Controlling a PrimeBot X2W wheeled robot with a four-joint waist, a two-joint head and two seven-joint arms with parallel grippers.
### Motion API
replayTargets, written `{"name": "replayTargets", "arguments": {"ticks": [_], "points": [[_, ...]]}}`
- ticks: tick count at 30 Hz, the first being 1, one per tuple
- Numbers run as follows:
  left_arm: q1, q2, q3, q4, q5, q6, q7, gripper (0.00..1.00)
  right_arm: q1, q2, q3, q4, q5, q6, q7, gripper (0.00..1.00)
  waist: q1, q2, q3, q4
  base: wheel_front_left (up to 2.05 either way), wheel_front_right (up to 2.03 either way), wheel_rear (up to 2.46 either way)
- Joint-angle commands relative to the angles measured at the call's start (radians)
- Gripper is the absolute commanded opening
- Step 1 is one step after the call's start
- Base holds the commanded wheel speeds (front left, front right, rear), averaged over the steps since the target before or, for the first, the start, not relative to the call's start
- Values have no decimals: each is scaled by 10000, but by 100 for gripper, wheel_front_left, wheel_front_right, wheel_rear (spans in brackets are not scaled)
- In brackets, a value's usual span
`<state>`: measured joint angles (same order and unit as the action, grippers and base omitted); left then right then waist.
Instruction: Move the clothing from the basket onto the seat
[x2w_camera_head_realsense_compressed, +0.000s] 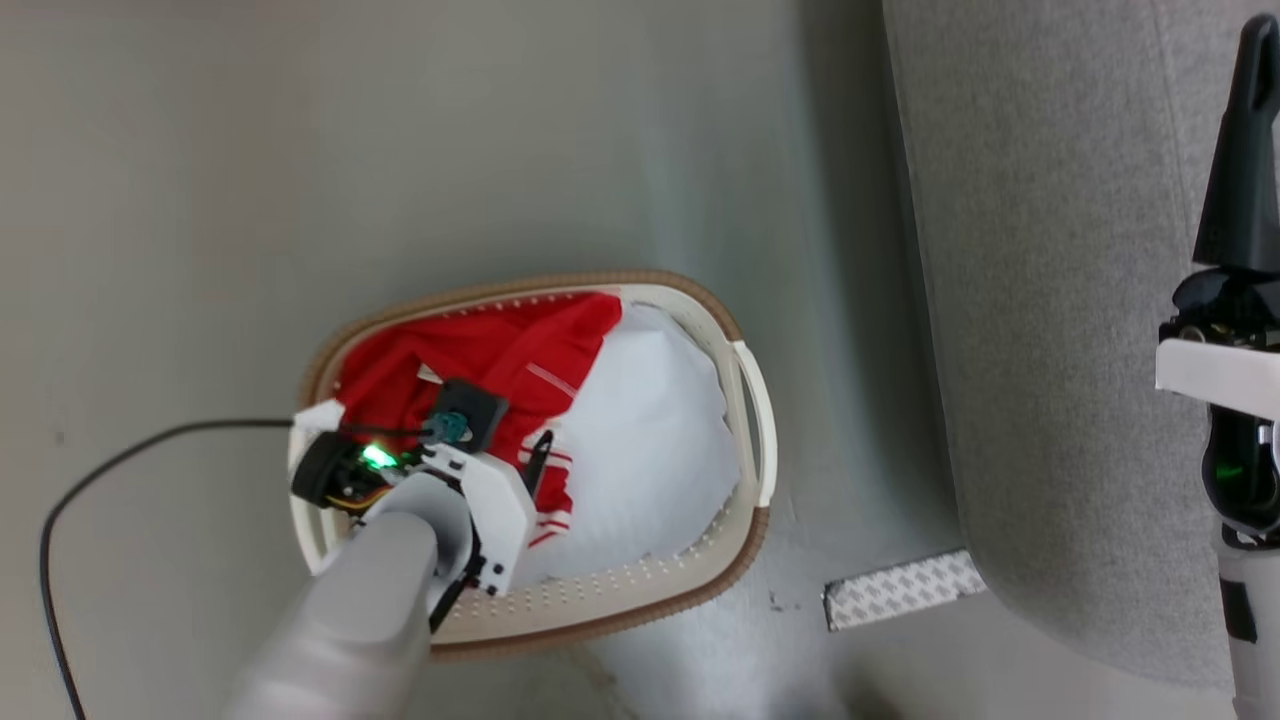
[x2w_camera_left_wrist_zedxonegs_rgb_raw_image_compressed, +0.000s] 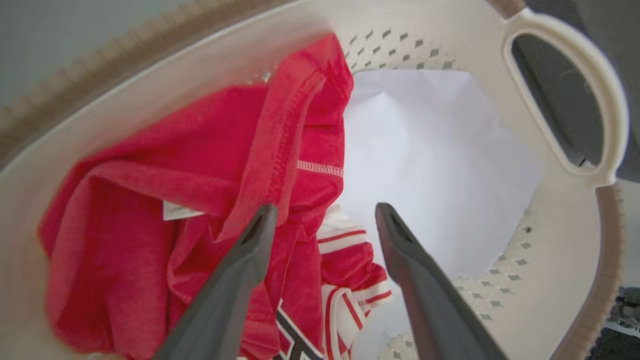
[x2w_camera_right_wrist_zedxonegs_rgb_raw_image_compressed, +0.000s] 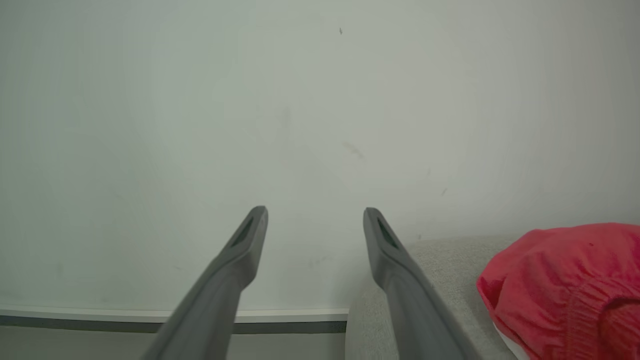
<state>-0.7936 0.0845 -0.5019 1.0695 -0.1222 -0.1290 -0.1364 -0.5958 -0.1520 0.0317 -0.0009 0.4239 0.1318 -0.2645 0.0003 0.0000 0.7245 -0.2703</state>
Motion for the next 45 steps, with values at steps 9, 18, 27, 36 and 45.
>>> {"name": "replayTargets", "arguments": {"ticks": [9, 18, 27, 36, 45], "points": [[-993, 440, -1046, 1589, -28, -9, 760, 100, -435, 268, 20, -231, 37, -24, 3, 100, -3, 0, 1181, -662, 0, 0, 0], [-1410, 881, -1895, 2059, -64, -8, 1912, 100, -449, 526, 99, -183, 143, -22, 3, 100, -3, 0, 1744, -1041, 0, 0, 0], [-1554, 1046, -2714, 2151, -348, -12, 2833, 92, -582, 678, 130, -172, 166, -24, 3, 100, -3, 0, 2096, -1242, 0, 0, 0], [-1456, 952, -2992, 2105, -1103, -12, 2354, 0, -600, 728, 78, 9, 67, -22, 4, 100, -3, 0, 1762, -1203, 0, 0, 0], [-988, 661, -3497, 1899, -1876, -10, 1677, 0, -242, 603, -198, 128, 103, -24, 3, 100, -3, 0, 478, -888, 0, 0, 0]]}}
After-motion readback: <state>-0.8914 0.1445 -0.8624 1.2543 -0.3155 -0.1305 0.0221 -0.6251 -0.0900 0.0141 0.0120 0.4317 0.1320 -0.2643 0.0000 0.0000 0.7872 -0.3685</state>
